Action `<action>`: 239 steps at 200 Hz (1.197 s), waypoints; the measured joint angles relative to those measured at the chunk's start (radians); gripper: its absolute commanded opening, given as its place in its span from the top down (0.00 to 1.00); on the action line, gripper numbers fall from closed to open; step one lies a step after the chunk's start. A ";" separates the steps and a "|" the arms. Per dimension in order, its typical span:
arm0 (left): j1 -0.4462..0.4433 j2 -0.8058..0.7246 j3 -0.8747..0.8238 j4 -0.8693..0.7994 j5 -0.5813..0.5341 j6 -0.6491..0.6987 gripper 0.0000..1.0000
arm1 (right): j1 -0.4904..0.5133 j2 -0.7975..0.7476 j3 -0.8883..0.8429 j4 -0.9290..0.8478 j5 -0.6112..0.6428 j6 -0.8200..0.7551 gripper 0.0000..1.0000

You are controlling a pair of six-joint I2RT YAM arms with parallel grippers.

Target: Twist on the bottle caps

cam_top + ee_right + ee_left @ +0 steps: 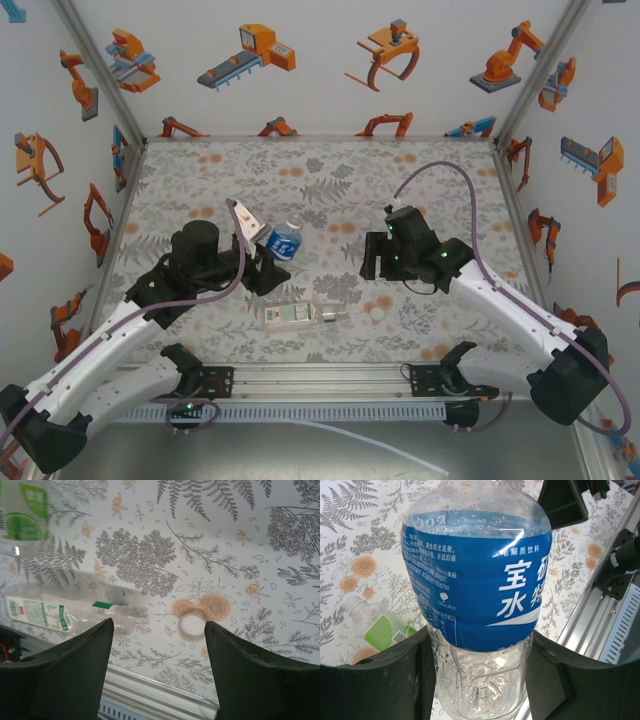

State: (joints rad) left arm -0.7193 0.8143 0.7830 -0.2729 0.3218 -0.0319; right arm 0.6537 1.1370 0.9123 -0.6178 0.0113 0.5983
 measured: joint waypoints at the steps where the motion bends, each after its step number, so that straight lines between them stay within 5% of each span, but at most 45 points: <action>1: 0.000 0.000 0.000 0.000 0.000 0.000 1.00 | 0.000 0.001 0.000 0.000 0.002 0.000 0.33; 152: 0.000 -0.024 -0.035 0.026 -0.053 -0.050 1.00 | -0.195 0.751 0.504 0.087 0.020 -0.203 0.44; 239: 0.000 -0.090 -0.073 0.047 -0.164 -0.064 1.00 | -0.245 0.974 0.687 0.087 -0.019 -0.256 0.50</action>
State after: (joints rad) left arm -0.7193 0.7242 0.7101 -0.2256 0.1574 -0.0963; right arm 0.4088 2.1109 1.5997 -0.5304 -0.0078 0.3428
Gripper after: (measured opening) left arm 0.569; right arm 0.518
